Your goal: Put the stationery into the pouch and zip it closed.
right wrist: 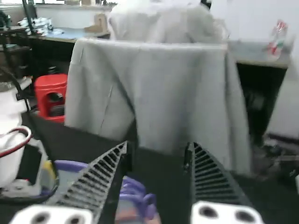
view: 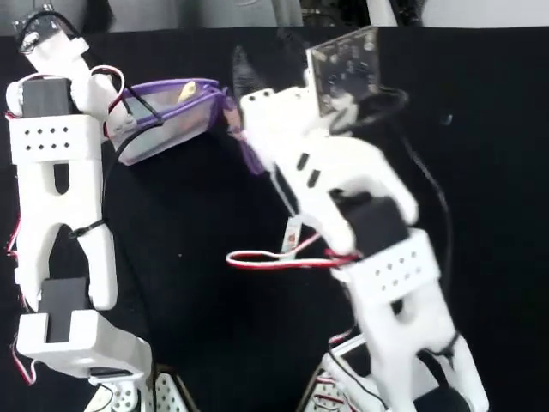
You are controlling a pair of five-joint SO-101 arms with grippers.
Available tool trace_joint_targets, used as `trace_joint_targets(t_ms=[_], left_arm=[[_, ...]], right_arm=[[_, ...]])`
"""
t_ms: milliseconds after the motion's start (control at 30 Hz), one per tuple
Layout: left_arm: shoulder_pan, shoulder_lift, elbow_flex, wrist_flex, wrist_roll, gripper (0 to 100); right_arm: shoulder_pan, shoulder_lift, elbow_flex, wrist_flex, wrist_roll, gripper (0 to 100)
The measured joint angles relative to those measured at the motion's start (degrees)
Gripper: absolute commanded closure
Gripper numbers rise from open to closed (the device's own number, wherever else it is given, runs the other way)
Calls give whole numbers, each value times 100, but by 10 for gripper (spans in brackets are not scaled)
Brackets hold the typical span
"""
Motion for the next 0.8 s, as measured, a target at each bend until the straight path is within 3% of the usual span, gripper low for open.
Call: trace_joint_targets(t_ms=[100, 400, 800], left_arm=[[0, 0, 18, 0, 0, 970], [0, 0, 18, 0, 0, 970], [0, 0, 18, 0, 0, 970]], right_arm=[[-193, 26, 774, -835, -396, 815], [-677, 26, 3007, -3833, -492, 815], [-695, 782, 2866, -4264, -492, 815]])
